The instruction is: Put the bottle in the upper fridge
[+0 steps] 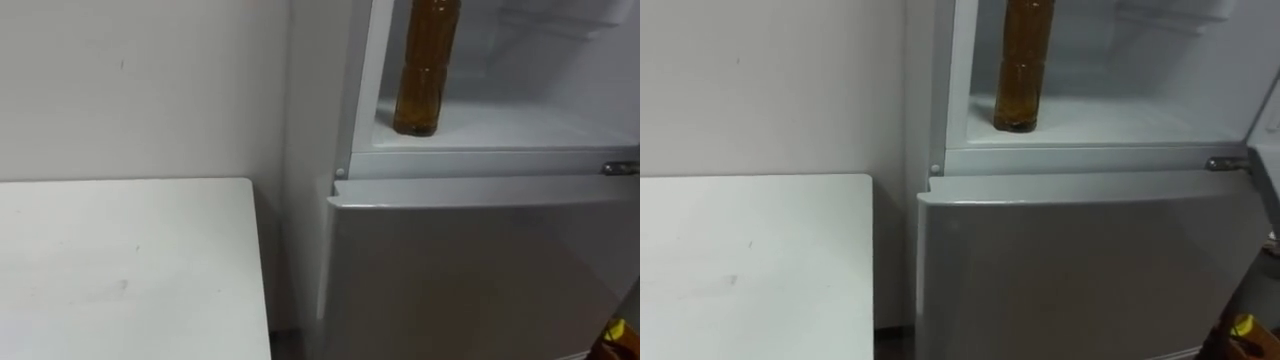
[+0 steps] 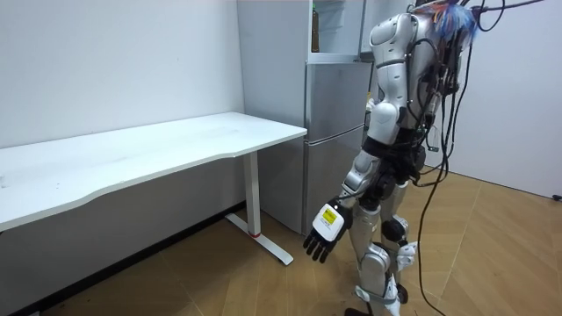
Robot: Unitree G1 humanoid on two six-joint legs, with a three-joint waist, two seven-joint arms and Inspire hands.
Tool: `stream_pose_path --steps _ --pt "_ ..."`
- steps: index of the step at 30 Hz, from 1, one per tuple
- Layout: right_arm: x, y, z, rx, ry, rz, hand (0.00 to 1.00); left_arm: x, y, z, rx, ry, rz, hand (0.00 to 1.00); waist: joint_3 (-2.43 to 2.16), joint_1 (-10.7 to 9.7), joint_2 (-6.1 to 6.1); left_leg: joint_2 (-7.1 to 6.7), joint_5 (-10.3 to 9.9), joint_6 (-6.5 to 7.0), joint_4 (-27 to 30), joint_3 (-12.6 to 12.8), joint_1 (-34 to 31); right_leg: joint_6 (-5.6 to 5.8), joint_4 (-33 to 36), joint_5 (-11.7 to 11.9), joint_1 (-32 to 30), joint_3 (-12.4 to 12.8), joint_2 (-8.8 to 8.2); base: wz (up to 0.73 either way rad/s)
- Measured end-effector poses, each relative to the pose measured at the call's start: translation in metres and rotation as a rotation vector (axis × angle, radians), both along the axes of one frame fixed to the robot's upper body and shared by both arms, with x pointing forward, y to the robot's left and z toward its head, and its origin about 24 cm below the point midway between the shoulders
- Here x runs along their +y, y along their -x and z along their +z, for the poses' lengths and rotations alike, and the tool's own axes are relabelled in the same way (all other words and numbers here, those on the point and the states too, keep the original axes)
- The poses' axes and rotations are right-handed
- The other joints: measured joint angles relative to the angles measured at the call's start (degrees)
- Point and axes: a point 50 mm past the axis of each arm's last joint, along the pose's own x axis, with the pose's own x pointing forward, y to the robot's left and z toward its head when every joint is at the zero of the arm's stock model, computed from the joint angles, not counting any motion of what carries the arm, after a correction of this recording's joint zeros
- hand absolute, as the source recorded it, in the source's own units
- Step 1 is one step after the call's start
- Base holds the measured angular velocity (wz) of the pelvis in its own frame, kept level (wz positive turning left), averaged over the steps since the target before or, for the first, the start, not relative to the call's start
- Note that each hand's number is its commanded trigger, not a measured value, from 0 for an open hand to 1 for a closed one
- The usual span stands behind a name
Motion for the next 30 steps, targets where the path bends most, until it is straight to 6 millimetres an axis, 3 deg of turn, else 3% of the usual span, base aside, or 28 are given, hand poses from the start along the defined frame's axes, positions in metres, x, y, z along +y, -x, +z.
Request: stream_pose_path --steps 10,17,23,30 --pt "0.013 -0.008 0.014 0.005 0.090 0.048 0.00 -0.002 0.003 -0.001 0.027 0.003 -0.011 0.00 -0.47 1.49 0.19 0.01 0.01 0.00 0.23 -0.19 -1.00 -0.05 0.23 0.03 -0.88 -0.23 -0.06 0.00" --pt "0.019 -0.012 0.020 0.014 0.148 0.119 0.00 -0.003 0.004 -0.002 0.043 0.003 -0.014 0.00 -0.41 1.97 0.16 0.10 0.00 0.01 0.23 -0.23 -1.16 -0.05 0.80 0.03 -1.11 -0.27 -0.06 0.00" --pt "0.030 -0.016 0.031 -0.005 0.222 0.201 0.00 -0.003 0.003 -0.002 0.046 0.001 -0.029 0.00 -0.86 1.98 0.98 0.13 0.00 0.00 0.24 -0.26 -1.48 -0.14 0.92 0.09 -1.35 -0.13 0.01 0.00" --pt "0.036 -0.020 0.036 -0.020 0.248 0.245 0.00 -0.003 0.001 -0.002 0.041 0.001 -0.024 0.00 -0.52 2.32 1.03 0.12 0.00 0.00 0.09 -0.22 -0.82 -0.14 1.01 0.09 -0.86 -0.03 0.04 0.00"
